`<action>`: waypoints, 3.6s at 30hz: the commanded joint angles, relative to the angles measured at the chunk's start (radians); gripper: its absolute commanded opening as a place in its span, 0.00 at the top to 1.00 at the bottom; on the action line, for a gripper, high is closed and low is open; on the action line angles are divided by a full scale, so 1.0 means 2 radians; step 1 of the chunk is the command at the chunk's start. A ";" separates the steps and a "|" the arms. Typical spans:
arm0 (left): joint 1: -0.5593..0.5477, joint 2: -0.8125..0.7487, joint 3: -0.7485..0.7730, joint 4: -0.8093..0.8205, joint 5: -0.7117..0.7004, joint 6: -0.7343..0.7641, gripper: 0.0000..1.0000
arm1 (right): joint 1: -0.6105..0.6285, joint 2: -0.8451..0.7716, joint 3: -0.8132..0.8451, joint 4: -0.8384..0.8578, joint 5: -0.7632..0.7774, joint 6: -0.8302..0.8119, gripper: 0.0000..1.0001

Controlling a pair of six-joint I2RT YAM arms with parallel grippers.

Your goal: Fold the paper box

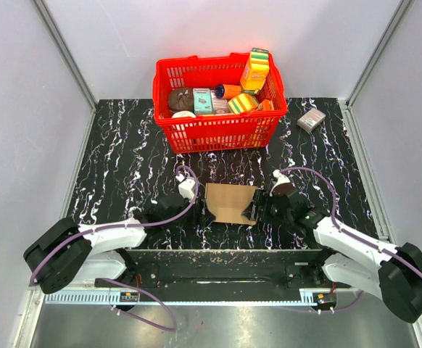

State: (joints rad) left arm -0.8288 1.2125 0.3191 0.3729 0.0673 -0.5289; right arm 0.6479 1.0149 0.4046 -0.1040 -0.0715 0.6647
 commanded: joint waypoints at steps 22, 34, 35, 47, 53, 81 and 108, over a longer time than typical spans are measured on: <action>-0.021 0.003 0.031 -0.004 0.032 -0.019 0.37 | 0.015 0.000 -0.007 0.047 -0.024 0.028 0.39; -0.023 0.000 0.048 -0.053 -0.002 0.012 0.37 | 0.014 -0.002 -0.009 0.034 -0.008 0.017 0.38; -0.022 0.001 0.049 -0.062 -0.005 0.014 0.37 | 0.014 -0.002 -0.010 0.033 -0.007 0.017 0.38; -0.022 -0.004 0.050 -0.071 -0.011 0.021 0.34 | 0.014 -0.007 -0.009 0.024 -0.006 0.010 0.33; -0.022 -0.004 0.047 -0.063 -0.013 0.020 0.35 | 0.014 -0.012 -0.012 0.027 -0.005 0.014 0.34; -0.022 0.035 0.034 -0.023 -0.021 0.034 0.43 | 0.014 0.003 -0.024 0.040 0.007 0.000 0.41; -0.022 0.042 0.040 -0.002 -0.033 0.040 0.43 | 0.014 0.002 -0.015 0.054 0.010 -0.021 0.49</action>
State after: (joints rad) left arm -0.8688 1.2896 0.3771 0.3149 0.0223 -0.4671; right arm 0.6670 1.0409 0.3584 -0.0185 -0.0639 0.6407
